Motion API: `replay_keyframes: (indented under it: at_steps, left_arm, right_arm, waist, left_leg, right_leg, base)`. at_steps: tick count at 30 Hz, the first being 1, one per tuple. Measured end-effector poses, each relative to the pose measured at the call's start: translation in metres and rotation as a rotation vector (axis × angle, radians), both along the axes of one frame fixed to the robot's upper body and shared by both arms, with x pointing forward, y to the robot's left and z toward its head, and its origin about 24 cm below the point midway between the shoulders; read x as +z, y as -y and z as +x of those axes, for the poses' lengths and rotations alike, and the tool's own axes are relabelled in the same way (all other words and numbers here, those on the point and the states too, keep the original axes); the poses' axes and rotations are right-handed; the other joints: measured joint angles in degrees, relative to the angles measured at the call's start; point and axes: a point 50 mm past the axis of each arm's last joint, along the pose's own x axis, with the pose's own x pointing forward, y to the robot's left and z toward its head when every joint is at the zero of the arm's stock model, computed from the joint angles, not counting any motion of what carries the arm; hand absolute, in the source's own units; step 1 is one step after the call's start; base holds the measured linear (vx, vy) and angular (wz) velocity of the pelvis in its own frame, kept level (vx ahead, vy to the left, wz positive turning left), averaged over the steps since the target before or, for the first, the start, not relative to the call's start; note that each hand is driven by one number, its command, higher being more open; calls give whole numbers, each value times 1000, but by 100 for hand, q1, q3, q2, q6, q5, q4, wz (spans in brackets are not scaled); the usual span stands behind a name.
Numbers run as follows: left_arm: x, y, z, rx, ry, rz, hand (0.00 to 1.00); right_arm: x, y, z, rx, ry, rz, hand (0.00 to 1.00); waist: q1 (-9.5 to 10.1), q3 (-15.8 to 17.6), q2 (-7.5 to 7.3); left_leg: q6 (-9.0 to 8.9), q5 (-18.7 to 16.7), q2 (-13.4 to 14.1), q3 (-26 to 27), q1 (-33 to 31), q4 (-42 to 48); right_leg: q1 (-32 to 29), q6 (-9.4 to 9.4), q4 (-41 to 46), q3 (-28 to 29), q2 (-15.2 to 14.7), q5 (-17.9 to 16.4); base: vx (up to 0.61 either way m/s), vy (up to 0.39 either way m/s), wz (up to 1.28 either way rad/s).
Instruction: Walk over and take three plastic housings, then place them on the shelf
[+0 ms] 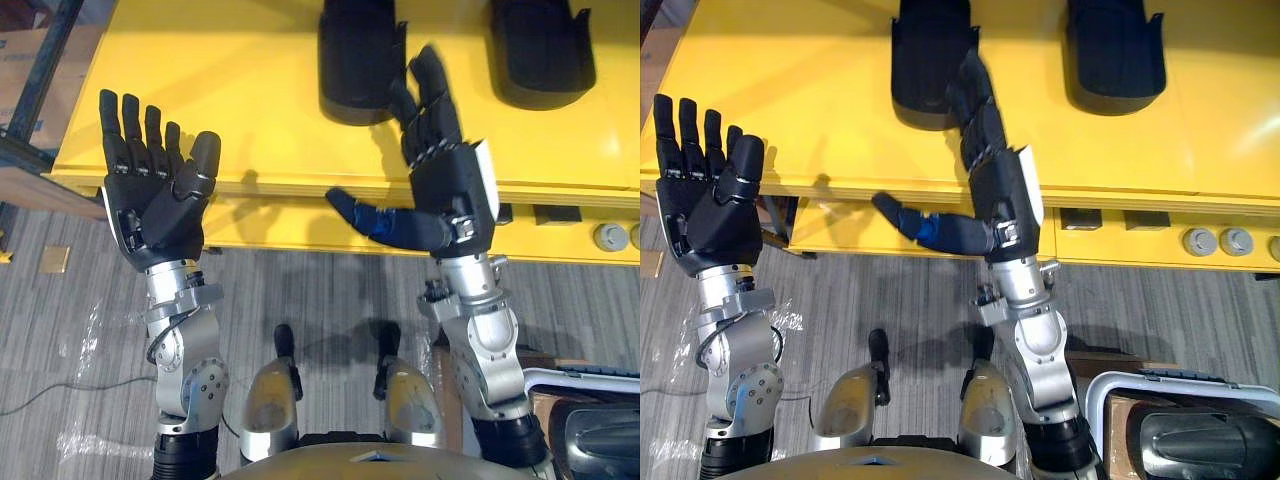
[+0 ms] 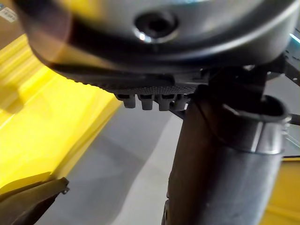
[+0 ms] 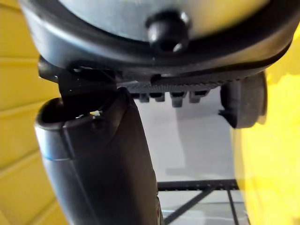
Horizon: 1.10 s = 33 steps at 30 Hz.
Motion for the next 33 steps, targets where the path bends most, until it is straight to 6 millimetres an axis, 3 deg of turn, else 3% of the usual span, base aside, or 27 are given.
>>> replay_keyframes:
  at_steps: [10, 21, 26, 33]
  left_arm:
    - [-13, -5, -9, 40, -65, -16, 100]
    - [-13, -3, -9, 53, -70, -41, 100]
    - [-13, -2, -9, 54, -68, -54, 100]
    - [-14, -1, -8, 51, -64, -67, 100]
  right_arm:
    - [-27, -11, -9, 75, -122, -34, 100]
    - [-34, -29, 28, -66, -162, -21, 100]
    - [-28, -31, 39, -104, -146, 5, 100]
    - [-36, -26, 54, -212, -184, 0, 100]
  waist:
    - [-1, -70, -43]
    - [42, -108, 42]
    - [35, -108, 59]
    - [74, -139, 195]
  left_leg:
    - [-16, -22, 40, 47, 56, -16]
    - [-3, 74, -9, -152, -64, -47]
    - [34, 146, -95, -213, -41, -140]
    - [50, 229, -159, -338, -33, -233]
  right_leg:
    - [10, -10, 2, 39, 38, -8]
    - [-36, -35, 66, -130, -5, -33]
    - [-36, -32, 117, -182, -84, -56]
    - [-16, -37, 209, -315, -160, -103]
  base:
    - [6, -2, -3]
    - [-8, 2, 8]
    - [-2, 17, 9]
    - [-36, 14, 11]
